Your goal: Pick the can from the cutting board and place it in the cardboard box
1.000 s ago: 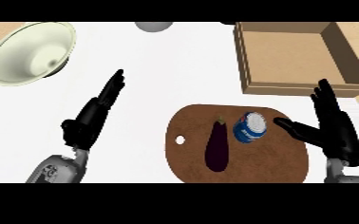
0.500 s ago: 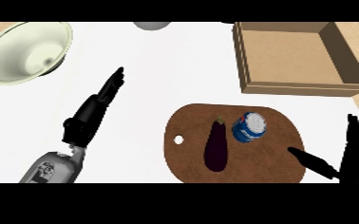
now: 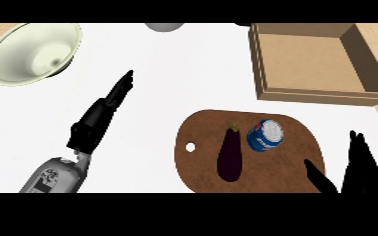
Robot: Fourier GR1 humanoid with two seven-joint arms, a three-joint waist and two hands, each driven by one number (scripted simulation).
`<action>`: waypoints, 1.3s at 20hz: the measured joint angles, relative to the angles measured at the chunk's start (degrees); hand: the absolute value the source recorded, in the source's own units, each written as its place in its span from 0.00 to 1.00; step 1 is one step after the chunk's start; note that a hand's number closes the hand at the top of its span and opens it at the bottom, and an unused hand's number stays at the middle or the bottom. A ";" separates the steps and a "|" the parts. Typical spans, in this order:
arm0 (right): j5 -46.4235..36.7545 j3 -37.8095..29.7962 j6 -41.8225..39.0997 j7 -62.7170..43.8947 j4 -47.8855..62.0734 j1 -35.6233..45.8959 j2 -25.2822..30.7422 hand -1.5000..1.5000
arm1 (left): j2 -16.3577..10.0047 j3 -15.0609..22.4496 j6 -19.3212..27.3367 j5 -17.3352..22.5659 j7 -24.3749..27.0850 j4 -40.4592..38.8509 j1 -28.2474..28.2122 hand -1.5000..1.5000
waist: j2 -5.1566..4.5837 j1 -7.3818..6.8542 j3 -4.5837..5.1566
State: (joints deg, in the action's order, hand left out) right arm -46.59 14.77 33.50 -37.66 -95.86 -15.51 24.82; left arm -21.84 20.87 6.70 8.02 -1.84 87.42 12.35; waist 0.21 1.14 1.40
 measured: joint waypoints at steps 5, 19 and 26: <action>-6.11 5.32 -10.65 -14.13 -8.28 2.04 -4.30 0.00 | 0.30 0.17 -0.49 0.16 -0.64 0.05 0.87 0.50 | -0.10 -1.02 -0.30; -22.87 12.12 -32.65 -33.16 -15.50 17.17 -22.45 0.00 | 2.00 -0.11 -1.39 -0.21 -1.24 -0.88 2.35 0.50 | -0.24 -1.85 -1.15; -21.62 10.04 -35.59 -33.65 -10.75 19.53 -23.92 0.00 | 2.70 -0.41 -1.52 -0.85 -0.11 -1.07 1.22 0.50 | -0.29 -1.79 -1.28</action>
State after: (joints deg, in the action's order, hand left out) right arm -68.21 24.81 -2.09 -71.31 -106.61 4.02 0.90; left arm -19.13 20.46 5.18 7.17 -1.95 86.35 13.57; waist -0.08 -0.64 0.12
